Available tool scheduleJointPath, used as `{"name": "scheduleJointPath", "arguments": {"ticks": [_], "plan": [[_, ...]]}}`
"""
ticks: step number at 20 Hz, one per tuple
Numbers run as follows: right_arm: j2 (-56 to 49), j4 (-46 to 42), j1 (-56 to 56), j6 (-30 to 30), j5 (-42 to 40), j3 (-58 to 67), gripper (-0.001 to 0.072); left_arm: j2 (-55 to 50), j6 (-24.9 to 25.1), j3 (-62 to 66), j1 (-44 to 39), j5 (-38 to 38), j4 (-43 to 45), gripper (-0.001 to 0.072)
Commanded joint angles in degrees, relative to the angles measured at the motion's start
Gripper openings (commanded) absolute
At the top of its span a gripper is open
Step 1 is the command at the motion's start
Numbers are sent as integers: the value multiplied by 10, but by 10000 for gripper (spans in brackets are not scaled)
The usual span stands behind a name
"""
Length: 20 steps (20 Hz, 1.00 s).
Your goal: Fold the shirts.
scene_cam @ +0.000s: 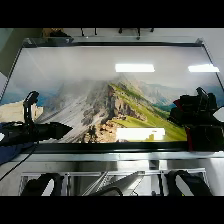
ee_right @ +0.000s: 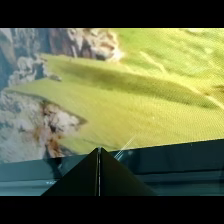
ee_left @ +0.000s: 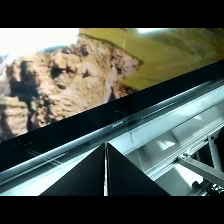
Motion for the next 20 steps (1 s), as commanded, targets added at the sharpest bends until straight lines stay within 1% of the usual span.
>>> {"name": "scheduleJointPath", "arguments": {"ticks": [1,6,8,10,11,12,13,15,18,19,20], "plan": [[1,0,1,0,0,0,32,0,0,0,0,0,0,17],[1,0,0,0,0,0,32,0,0,6,7,8,7,16],[1,0,1,0,0,0,32,-14,-2,44,35,11,36,16],[1,0,1,0,0,0,32,-42,-7,103,85,13,67,19],[1,0,0,0,0,0,32,-61,-7,134,117,17,78,71],[1,0,1,0,0,0,32,-82,-7,161,146,23,89,466],[1,0,1,0,0,0,32,-106,-19,184,179,34,101,703],[1,0,0,0,0,0,32,-157,-19,227,239,47,124,704],[0,-1,0,0,-1,0,32,-241,-23,299,329,49,235,703],[0,0,0,0,0,0,32,-268,-33,315,358,53,264,704],[0,0,0,0,0,0,32,-294,-37,326,384,59,273,703]]}}
